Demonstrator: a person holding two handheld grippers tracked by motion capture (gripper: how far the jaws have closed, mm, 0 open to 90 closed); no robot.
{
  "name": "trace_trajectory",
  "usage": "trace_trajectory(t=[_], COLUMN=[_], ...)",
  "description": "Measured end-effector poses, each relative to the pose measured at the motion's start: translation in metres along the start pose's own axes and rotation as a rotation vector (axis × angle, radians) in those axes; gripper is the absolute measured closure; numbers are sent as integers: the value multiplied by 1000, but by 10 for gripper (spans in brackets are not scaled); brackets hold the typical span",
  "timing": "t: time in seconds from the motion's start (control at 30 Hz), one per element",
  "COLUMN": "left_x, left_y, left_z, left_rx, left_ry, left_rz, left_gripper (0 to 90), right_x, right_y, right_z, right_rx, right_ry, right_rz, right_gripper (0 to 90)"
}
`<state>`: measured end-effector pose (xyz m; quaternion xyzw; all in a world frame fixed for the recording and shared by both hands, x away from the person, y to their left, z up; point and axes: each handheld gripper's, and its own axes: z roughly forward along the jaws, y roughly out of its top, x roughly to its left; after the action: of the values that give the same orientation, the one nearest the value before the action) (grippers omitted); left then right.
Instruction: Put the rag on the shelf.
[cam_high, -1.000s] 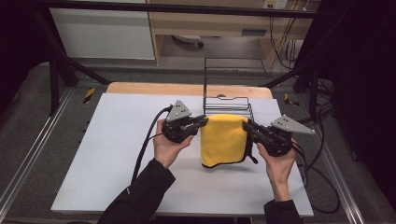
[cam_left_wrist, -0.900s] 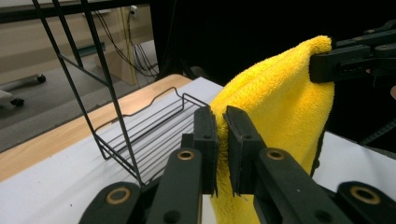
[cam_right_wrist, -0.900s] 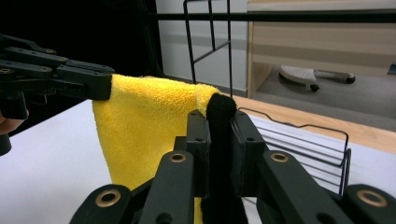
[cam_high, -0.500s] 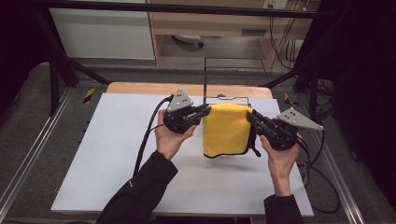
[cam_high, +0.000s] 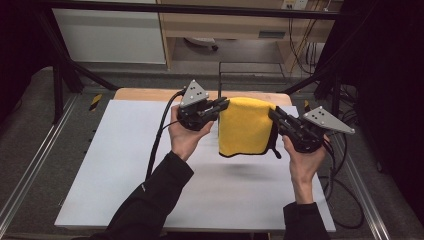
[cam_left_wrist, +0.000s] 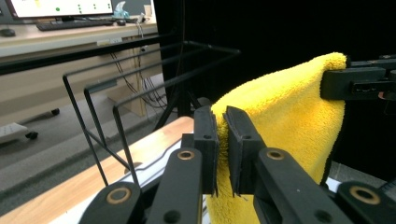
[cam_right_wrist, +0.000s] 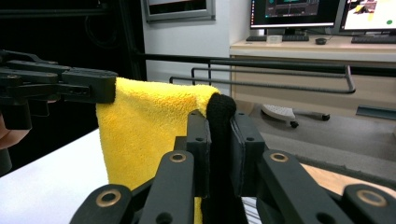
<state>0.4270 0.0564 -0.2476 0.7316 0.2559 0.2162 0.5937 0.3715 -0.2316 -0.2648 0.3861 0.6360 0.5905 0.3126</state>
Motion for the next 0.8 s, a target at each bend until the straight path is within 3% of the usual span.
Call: trace_trajectory(t=[0.8], left_x=[9], left_y=[49], left_z=[11], left_rx=[-110], left_ry=[35], left_rz=[3], left_gripper=[835], right_x=[-6], right_y=[49], right_z=[6], right_rx=[-100], right_ry=[-57], right_rz=[-40], right_gripper=[802])
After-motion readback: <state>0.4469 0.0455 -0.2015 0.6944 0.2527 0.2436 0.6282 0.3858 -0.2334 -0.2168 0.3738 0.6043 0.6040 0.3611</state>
